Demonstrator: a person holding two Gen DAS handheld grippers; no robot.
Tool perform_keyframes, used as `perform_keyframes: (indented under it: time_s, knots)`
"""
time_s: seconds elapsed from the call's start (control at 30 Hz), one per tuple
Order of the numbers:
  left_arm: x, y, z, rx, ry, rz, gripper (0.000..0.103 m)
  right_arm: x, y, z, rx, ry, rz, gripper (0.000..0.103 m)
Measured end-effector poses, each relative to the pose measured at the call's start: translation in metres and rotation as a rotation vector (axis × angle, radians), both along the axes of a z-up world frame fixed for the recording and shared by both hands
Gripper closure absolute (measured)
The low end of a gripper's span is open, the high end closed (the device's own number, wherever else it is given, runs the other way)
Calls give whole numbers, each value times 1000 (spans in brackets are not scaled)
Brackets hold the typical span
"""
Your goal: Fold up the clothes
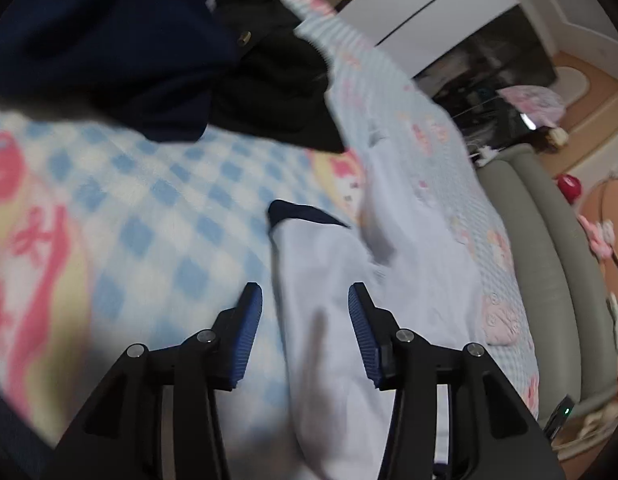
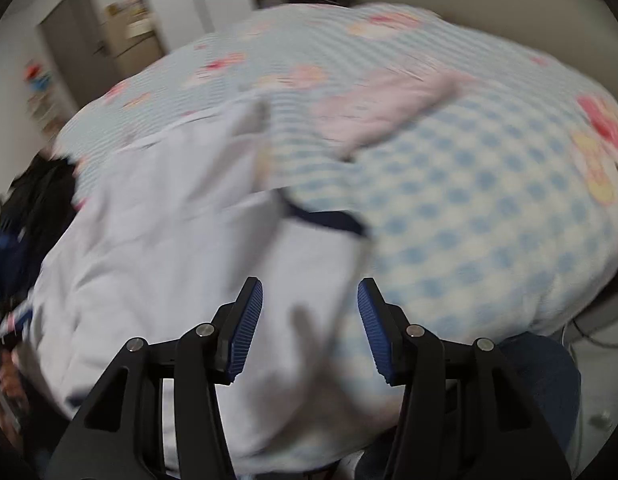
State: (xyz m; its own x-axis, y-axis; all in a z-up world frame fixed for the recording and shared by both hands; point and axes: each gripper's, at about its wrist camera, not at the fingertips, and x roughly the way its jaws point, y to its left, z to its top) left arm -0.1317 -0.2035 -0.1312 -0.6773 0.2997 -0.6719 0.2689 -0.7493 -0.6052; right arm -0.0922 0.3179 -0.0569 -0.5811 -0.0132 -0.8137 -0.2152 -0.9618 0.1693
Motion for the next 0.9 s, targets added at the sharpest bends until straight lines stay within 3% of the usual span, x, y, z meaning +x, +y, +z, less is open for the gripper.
perform_keyframes:
  time_s: [0.07,0.1,0.13,0.17,0.2,0.23,0.3,0.37,0.5,0.63,0.7,0.77,0.8,0.83,0.87,0.9]
  knots:
    - [-3,6,4,-33,1,-5,54,-10,7,-12,-12,-35,-15,48]
    - [-5,9,5,-49,2,-7,60,-14,9,-18,-11,-48,-11,40]
    - [-6,11,7,-66,2,-9,69,-16,10,-24,-10,-59,-3,37]
    - [-8,14,9,-82,3,-11,92,-20,9,-31,-17,-78,7,37]
    - [-10,17,11,-98,3,-14,97,-23,7,-37,-30,-91,16,40]
    - [-11,20,13,-115,4,-16,99,-23,5,-39,-64,-82,17,45]
    - [-14,26,16,-147,5,-21,101,-22,-2,-38,-66,-60,32,75]
    - [-15,28,20,-174,6,-18,101,-18,-6,-30,-28,-33,49,95]
    - [4,8,31,-184,8,33,101,-4,2,-13,21,20,41,102]
    - [15,5,23,-206,-53,12,98,8,19,-14,87,-3,-25,102]
    - [24,5,24,-214,-71,24,97,16,30,-12,20,-12,-38,99]
    - [39,10,39,-244,-8,52,97,21,36,-8,-133,9,9,96]
    - [47,16,50,-268,35,58,97,22,35,-8,-198,17,31,82]
    - [50,25,58,-267,71,30,96,17,33,-15,-198,5,32,73]
    - [51,35,64,-249,102,-19,94,13,30,-21,-197,-8,33,56]
    - [51,46,67,-227,124,-74,88,9,28,-27,-196,-21,34,49]
